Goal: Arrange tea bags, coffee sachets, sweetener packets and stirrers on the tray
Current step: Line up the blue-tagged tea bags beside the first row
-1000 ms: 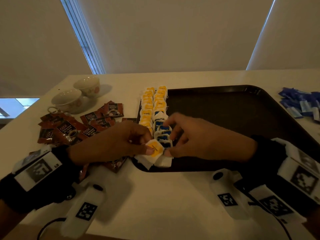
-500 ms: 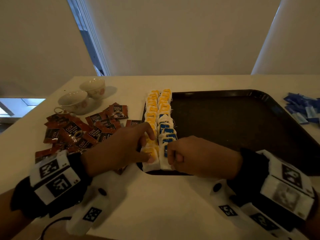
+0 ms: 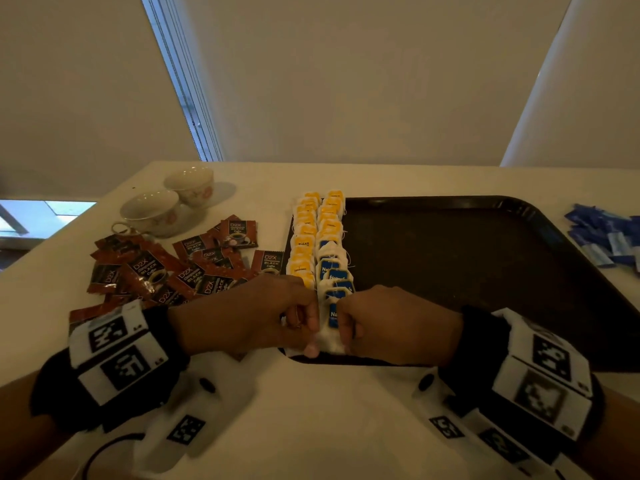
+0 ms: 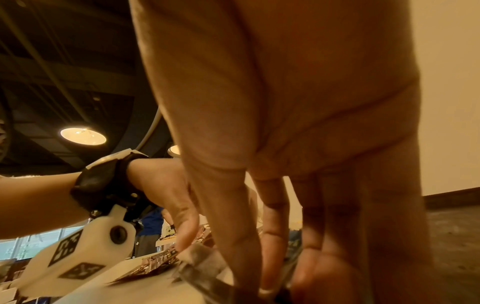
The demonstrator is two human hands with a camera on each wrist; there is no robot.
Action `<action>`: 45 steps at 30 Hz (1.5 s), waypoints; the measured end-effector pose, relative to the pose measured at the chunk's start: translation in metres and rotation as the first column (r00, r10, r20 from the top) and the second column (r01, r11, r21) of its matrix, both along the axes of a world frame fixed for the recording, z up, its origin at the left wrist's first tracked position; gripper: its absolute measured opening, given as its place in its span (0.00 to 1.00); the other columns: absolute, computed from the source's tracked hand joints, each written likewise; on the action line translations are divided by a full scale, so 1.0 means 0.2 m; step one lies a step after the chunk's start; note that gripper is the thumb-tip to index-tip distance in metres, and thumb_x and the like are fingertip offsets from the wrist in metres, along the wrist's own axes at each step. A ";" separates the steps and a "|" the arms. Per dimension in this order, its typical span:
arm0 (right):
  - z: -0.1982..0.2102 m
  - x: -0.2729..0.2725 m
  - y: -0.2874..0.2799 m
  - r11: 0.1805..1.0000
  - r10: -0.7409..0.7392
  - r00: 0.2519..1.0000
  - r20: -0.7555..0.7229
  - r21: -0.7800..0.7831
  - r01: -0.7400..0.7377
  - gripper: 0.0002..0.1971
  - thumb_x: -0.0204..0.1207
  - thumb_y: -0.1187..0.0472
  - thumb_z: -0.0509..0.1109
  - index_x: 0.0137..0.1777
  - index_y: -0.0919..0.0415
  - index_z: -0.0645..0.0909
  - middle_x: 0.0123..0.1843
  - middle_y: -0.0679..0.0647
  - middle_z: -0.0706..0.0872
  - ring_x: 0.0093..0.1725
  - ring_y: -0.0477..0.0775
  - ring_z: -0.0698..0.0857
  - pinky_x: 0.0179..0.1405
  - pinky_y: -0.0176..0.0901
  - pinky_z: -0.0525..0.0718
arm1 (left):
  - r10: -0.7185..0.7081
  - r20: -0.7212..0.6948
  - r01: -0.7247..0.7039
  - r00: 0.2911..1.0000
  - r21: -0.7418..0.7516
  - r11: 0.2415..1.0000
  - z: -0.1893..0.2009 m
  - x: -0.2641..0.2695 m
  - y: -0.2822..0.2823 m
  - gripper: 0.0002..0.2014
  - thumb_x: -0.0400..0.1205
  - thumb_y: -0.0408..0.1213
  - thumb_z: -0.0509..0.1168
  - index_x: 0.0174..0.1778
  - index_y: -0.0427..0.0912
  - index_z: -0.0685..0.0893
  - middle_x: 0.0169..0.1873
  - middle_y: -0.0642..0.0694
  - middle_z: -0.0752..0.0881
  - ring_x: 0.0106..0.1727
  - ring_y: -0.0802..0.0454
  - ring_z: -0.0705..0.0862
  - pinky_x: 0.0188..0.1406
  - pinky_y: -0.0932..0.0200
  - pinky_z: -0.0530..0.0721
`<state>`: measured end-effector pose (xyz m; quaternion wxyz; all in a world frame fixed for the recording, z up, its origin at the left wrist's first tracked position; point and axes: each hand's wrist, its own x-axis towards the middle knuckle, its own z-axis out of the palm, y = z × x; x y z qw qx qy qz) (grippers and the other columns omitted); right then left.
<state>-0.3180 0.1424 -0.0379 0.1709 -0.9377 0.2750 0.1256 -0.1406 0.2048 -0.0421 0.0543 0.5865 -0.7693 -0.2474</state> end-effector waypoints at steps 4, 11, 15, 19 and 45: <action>0.01 0.00 0.01 1.000 0.008 1.000 -0.003 -0.011 -0.008 0.14 0.83 0.59 0.59 0.65 0.62 0.77 0.61 0.58 0.83 0.59 0.55 0.82 0.43 0.37 0.72 | -0.004 -0.040 0.006 0.999 0.037 0.999 0.00 0.02 -0.01 0.11 0.73 0.44 0.75 0.48 0.50 0.84 0.45 0.61 0.76 0.51 0.62 0.78 0.50 0.70 0.81; 0.01 0.00 0.02 1.000 0.009 0.999 -0.041 -0.015 -0.010 0.16 0.82 0.60 0.61 0.68 0.64 0.75 0.64 0.59 0.81 0.62 0.57 0.81 0.48 0.40 0.73 | -0.030 0.097 0.038 0.995 -0.084 0.996 -0.04 -0.01 -0.01 0.09 0.74 0.45 0.73 0.45 0.51 0.80 0.42 0.63 0.70 0.42 0.71 0.71 0.42 0.77 0.73; 0.02 -0.01 0.01 0.999 -0.024 0.999 -0.025 0.041 0.025 0.17 0.81 0.58 0.64 0.67 0.64 0.76 0.63 0.59 0.82 0.56 0.53 0.81 0.36 0.34 0.72 | -0.021 0.100 0.030 0.995 -0.091 0.995 -0.01 0.01 -0.02 0.07 0.77 0.44 0.71 0.48 0.49 0.85 0.39 0.64 0.73 0.39 0.68 0.74 0.40 0.79 0.72; 0.03 -0.02 -0.01 0.990 -0.050 0.999 0.016 0.129 0.047 0.14 0.80 0.55 0.66 0.61 0.61 0.78 0.57 0.57 0.84 0.46 0.47 0.77 0.34 0.30 0.72 | -0.034 0.130 0.037 0.991 -0.016 0.999 0.00 0.02 -0.03 0.06 0.78 0.42 0.70 0.50 0.50 0.85 0.38 0.66 0.73 0.38 0.70 0.76 0.43 0.81 0.72; 0.07 0.07 -0.08 0.866 -0.371 0.926 0.069 0.386 0.318 0.21 0.73 0.42 0.67 0.58 0.51 0.67 0.55 0.45 0.77 0.53 0.44 0.81 0.48 0.36 0.83 | 0.464 -0.027 -0.454 0.885 -0.269 0.850 0.33 0.48 -0.02 0.06 0.76 0.38 0.72 0.48 0.49 0.85 0.43 0.54 0.86 0.43 0.62 0.84 0.35 0.73 0.79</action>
